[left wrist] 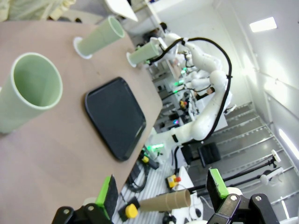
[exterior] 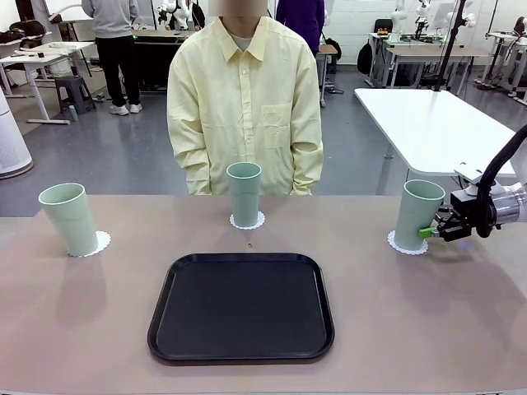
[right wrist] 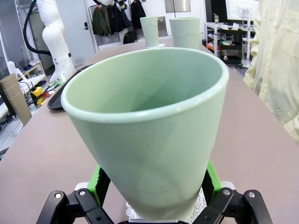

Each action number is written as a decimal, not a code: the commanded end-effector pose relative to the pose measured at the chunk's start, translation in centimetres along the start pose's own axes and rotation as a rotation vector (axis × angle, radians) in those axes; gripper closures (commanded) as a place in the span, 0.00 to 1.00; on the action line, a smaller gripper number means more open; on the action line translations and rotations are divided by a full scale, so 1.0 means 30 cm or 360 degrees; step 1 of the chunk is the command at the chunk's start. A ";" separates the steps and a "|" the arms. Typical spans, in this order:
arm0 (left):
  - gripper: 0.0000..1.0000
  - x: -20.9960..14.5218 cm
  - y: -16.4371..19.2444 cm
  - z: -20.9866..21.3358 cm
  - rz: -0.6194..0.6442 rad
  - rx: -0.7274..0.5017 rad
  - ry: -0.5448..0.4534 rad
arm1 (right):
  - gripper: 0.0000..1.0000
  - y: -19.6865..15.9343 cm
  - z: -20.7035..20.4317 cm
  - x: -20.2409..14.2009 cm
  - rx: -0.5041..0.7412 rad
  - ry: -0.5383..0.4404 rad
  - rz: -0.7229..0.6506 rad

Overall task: Place coasters on the table and set cups on them.
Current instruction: Take one Reusable plastic cup from the Flat Tray and place it on a coaster set by the human.

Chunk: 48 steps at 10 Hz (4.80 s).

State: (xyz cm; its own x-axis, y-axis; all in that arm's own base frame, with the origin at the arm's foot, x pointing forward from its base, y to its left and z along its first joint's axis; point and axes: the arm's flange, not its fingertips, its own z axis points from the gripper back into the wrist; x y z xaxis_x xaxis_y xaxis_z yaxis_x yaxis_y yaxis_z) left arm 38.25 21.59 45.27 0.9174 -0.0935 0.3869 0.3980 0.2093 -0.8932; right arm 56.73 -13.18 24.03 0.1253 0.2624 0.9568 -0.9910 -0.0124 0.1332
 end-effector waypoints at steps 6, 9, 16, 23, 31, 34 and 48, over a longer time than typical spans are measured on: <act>0.00 0.002 -0.008 0.004 -0.0011 -0.0012 -0.0014 | 0.00 0.003 0.059 0.000 0.0024 0.0003 -0.0071; 0.00 0.002 -0.008 0.004 -0.0011 -0.0012 -0.0014 | 0.00 0.004 0.068 -0.001 -0.0007 0.0020 -0.0098; 0.00 0.002 -0.008 0.004 -0.0011 -0.0012 -0.0014 | 0.00 0.027 0.151 -0.020 -0.0056 0.0071 -0.0210; 0.00 0.002 -0.008 0.004 -0.0011 -0.0012 -0.0014 | 0.00 0.461 0.025 0.505 -0.0011 0.0844 -0.0556; 0.00 0.002 -0.008 0.004 -0.0011 -0.0012 -0.0014 | 0.00 0.742 -0.317 1.115 -0.0537 0.1777 -0.1418; 0.00 0.002 -0.008 0.004 -0.0011 -0.0012 -0.0014 | 0.00 0.677 -0.358 1.165 -0.1138 0.2001 -0.1608; 0.00 0.002 -0.008 0.004 -0.0011 -0.0012 -0.0014 | 0.00 0.635 -0.330 1.177 -0.1163 0.1982 -0.1531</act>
State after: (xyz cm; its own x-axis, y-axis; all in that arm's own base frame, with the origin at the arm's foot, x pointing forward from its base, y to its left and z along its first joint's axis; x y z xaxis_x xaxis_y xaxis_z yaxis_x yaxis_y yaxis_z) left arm 38.26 21.59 45.28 0.9172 -0.0929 0.3873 0.3983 0.2091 -0.8931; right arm 41.81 5.39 57.76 0.8753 0.4438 -0.1920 -0.4490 0.8934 0.0181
